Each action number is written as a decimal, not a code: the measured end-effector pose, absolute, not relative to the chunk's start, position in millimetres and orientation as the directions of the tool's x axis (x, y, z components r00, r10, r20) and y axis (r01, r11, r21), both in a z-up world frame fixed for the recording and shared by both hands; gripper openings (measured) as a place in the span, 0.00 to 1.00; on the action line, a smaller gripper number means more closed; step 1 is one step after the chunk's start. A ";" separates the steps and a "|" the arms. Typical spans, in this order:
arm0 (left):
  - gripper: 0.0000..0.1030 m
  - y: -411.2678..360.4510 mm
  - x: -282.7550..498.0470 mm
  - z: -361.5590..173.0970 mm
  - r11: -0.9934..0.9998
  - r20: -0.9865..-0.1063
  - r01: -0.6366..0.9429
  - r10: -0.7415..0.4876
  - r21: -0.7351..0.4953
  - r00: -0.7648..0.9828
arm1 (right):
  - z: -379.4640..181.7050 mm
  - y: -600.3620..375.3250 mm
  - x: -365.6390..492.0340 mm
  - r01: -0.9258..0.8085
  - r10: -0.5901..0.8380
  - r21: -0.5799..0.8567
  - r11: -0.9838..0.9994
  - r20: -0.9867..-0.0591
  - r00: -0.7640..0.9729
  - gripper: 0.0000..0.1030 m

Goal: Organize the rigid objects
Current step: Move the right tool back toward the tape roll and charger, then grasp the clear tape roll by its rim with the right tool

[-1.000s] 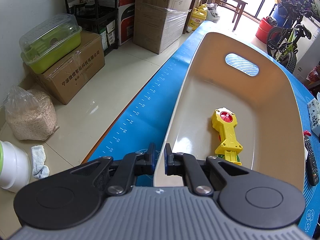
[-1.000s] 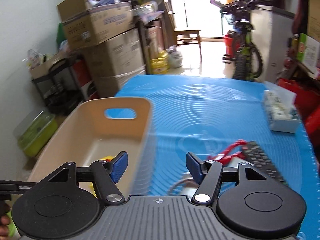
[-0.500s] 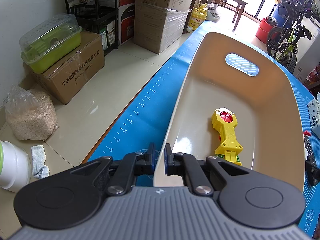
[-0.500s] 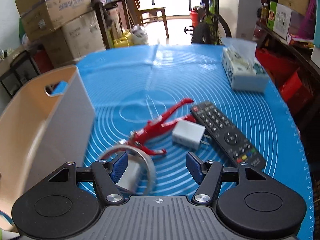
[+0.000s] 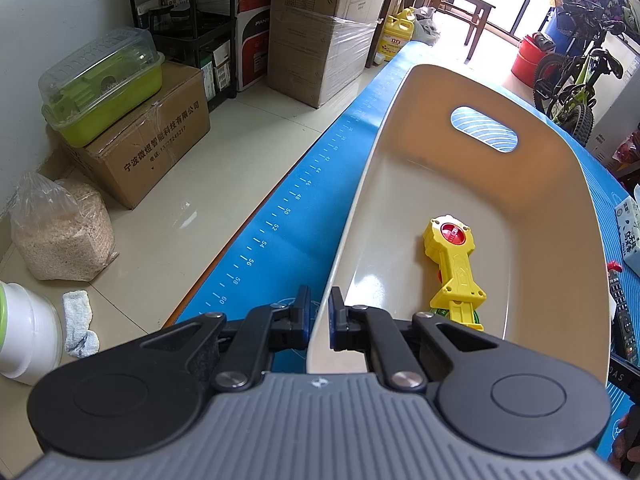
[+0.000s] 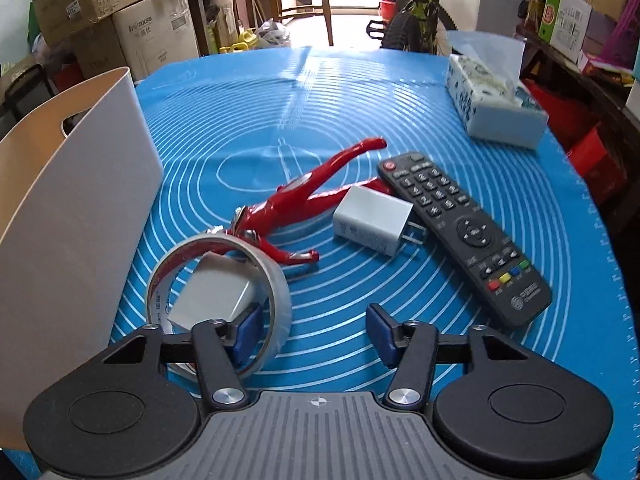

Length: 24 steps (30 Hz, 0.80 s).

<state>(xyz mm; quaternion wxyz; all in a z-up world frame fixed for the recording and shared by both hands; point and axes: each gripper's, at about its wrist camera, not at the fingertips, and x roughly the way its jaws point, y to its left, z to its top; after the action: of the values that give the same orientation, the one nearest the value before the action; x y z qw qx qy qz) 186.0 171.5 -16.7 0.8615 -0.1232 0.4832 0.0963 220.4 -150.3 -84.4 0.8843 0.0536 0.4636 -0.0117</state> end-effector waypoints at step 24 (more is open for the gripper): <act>0.10 172.6 186.2 -16.5 0.951 -0.856 -0.286 0.046 -0.121 0.514 | -51.7 -147.0 204.0 0.023 0.018 0.044 0.999 -0.750 0.661 0.16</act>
<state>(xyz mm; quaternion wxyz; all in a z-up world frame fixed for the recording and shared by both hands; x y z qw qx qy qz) 186.2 172.6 -16.5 0.8613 -0.1243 0.4832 0.0963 204.0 -147.0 -51.7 0.9109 0.0249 0.4118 -0.0013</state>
